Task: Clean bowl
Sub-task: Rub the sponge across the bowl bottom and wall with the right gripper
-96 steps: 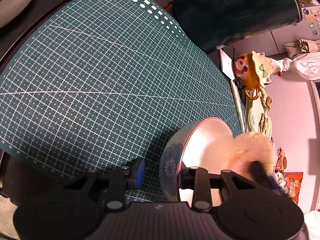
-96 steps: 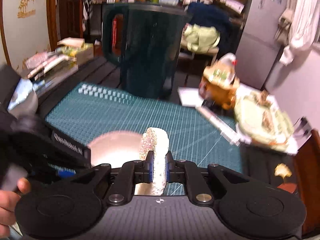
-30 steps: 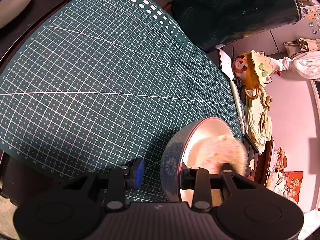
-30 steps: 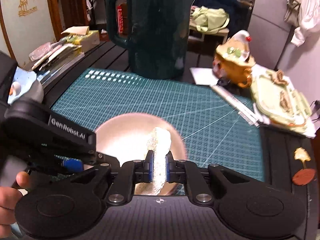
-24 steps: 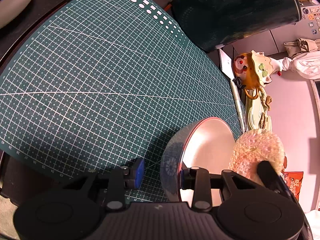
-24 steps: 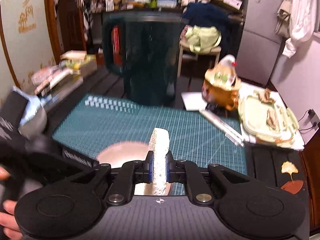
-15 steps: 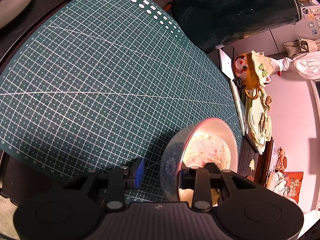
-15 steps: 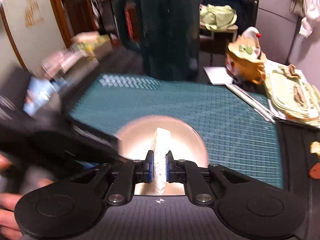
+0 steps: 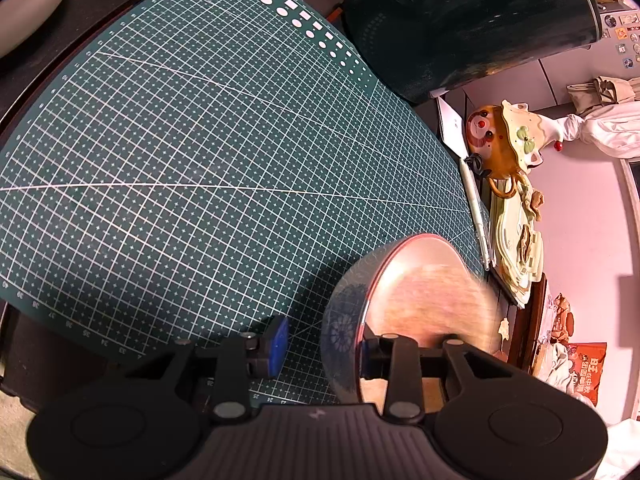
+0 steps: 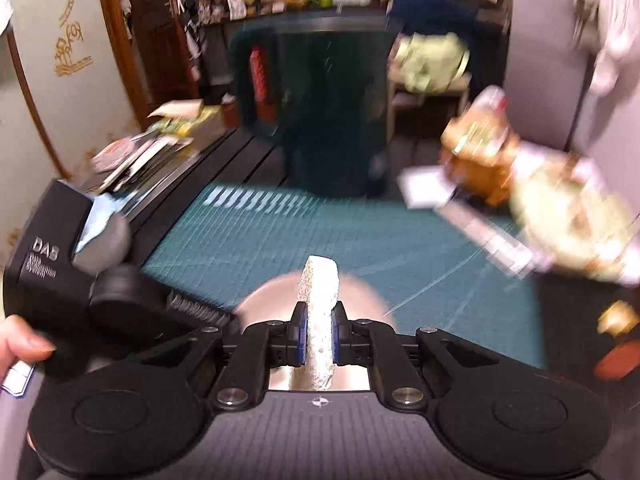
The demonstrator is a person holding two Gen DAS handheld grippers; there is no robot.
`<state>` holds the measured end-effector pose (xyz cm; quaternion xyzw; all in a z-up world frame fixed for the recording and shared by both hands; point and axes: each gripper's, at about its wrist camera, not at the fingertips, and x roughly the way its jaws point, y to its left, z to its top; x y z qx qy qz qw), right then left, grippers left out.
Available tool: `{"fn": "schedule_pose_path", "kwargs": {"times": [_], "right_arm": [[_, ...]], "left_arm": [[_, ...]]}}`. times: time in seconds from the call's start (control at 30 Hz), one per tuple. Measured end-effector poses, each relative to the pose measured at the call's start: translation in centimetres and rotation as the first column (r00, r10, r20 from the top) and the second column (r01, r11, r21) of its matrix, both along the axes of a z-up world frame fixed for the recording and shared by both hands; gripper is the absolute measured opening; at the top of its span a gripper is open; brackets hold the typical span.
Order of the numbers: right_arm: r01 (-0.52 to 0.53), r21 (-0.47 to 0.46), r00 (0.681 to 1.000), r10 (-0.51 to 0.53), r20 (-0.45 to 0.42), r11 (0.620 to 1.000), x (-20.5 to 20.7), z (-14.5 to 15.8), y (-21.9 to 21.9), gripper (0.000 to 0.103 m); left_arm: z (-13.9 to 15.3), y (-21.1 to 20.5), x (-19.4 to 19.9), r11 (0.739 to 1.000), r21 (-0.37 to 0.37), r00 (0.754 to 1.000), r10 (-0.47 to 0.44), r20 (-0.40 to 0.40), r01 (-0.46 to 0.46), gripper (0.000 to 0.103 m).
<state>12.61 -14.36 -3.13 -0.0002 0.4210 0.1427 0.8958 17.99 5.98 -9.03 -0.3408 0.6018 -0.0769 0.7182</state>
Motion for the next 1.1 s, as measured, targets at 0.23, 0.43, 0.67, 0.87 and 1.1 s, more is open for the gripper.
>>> {"fn": "schedule_pose_path", "kwargs": {"times": [0.23, 0.43, 0.67, 0.87, 1.1], "right_arm": [[0.034, -0.124, 0.999, -0.036, -0.010, 0.992, 0.5, -1.8, 0.4, 0.010], [0.069, -0.090, 0.994, -0.061, 0.086, 0.994, -0.4, 1.7, -1.1, 0.010], [0.034, 0.074, 0.999, -0.034, 0.001, 0.997, 0.1, 0.7, -1.0, 0.010], [0.044, -0.011, 0.999, -0.044, 0.021, 0.999, 0.1, 0.5, -0.7, 0.011], [0.058, -0.110, 0.998, -0.053, 0.045, 0.992, 0.2, 0.3, -0.3, 0.011]], "left_arm": [[0.1, -0.1, 0.0, 1.000, 0.001, 1.000, -0.002, 0.001, 0.002, 0.035], [0.3, -0.2, -0.2, 1.000, -0.001, 1.000, -0.001, -0.001, 0.001, 0.035], [0.4, -0.3, -0.2, 1.000, -0.003, 1.000, -0.001, -0.001, 0.001, 0.033], [0.5, -0.3, -0.2, 1.000, -0.006, 1.000, -0.003, -0.001, 0.003, 0.036], [0.7, -0.5, -0.1, 1.000, -0.003, 1.000, -0.002, -0.001, 0.002, 0.035]]}}
